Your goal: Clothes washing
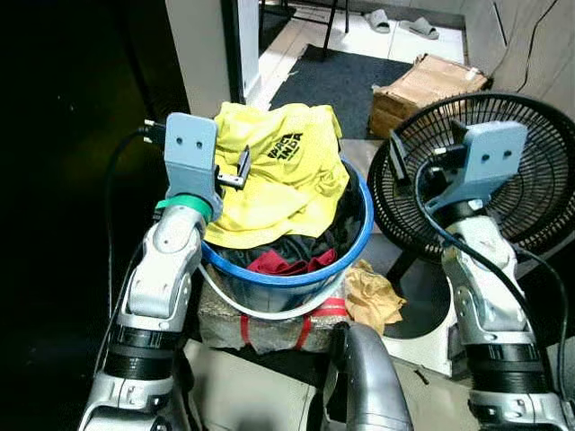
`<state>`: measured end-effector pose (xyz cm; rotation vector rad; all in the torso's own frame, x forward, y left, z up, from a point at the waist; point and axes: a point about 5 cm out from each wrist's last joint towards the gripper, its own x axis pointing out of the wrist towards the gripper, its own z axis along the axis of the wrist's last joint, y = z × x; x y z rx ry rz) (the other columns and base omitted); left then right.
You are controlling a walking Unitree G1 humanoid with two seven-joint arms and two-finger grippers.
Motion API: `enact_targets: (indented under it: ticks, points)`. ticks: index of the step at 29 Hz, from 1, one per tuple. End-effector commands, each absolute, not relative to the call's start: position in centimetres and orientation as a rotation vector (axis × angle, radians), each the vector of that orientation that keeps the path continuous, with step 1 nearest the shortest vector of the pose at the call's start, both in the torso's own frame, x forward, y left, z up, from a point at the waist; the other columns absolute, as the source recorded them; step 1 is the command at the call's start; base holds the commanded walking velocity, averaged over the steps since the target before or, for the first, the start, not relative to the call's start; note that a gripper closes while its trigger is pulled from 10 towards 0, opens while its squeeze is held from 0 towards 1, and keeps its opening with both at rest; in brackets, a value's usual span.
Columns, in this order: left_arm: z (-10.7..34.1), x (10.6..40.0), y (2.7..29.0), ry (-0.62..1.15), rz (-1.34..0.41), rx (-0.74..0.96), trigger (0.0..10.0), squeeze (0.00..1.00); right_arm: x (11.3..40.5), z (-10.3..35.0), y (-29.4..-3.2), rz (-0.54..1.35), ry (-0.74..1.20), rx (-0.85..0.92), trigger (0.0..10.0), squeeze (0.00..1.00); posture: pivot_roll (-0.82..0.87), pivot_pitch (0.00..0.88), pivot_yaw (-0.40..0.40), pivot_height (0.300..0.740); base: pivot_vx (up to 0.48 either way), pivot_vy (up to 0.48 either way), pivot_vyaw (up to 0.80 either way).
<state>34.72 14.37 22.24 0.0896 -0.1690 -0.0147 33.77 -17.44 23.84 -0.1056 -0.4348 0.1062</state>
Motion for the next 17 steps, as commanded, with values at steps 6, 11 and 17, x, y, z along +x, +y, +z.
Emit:
enact_targets:
  ticks: [6, 11, 17]
  points:
    - [20.9, 36.8, 18.7, 0.022, 0.223, 0.088, 10.0, 0.00, 37.1, 24.2, -16.3, 0.162, -0.326, -0.100, 10.0, 0.00, -0.01, 0.177, -0.026, 0.385, 0.000, 0.000, 0.00]
    - [21.3, 37.7, 20.3, 0.042, 0.299, 0.057, 10.0, 0.00, 38.9, 25.1, -15.0, 0.210, -0.295, -0.122, 10.0, 0.00, -0.01, 0.200, -0.044, 0.385, 0.000, 0.000, 0.00]
    - [21.3, 38.2, 18.6, 0.032, 0.217, 0.073, 10.0, 0.00, 39.3, 25.6, -14.8, 0.218, -0.302, -0.135, 10.0, 0.00, -0.02, 0.209, -0.037, 0.385, 0.000, 0.000, 0.00]
